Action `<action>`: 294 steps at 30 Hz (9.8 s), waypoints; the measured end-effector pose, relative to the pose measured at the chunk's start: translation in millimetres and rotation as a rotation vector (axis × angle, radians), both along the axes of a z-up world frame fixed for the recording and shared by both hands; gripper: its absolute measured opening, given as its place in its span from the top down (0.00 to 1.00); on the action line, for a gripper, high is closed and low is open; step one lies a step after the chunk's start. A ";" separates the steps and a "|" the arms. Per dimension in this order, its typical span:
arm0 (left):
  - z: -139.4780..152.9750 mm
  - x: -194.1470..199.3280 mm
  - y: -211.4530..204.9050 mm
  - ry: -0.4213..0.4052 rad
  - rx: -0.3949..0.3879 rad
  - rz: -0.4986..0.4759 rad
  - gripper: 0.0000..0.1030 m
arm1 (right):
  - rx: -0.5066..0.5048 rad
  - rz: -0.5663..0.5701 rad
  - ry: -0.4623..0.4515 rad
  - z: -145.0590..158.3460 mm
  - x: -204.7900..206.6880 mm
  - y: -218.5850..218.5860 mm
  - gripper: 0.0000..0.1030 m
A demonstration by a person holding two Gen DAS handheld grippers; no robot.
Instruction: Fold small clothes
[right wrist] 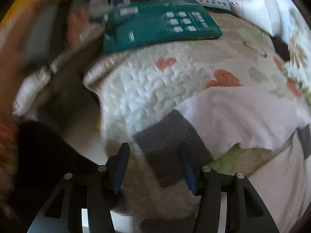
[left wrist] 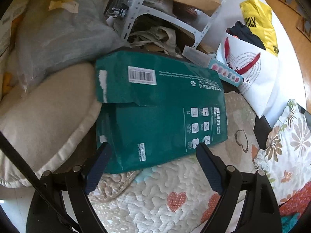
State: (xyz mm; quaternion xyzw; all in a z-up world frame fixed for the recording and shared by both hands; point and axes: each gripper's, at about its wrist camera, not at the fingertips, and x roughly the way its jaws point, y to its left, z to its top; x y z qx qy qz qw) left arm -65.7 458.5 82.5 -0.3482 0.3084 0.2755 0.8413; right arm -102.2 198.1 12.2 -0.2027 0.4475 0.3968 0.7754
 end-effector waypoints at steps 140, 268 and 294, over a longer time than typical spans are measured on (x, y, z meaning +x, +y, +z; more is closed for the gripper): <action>-95.7 -150.4 -261.5 0.223 -0.089 -1.062 0.91 | 0.394 -1.153 0.307 13.6 -220.3 -464.2 0.68; -73.9 61.6 -457.9 0.203 0.437 -1.538 0.87 | -0.194 -0.673 -0.085 39.6 -33.9 -423.8 0.91; -41.2 135.2 -423.5 0.194 0.367 -1.249 0.32 | 0.154 -1.294 -0.117 89.6 47.6 -569.5 0.40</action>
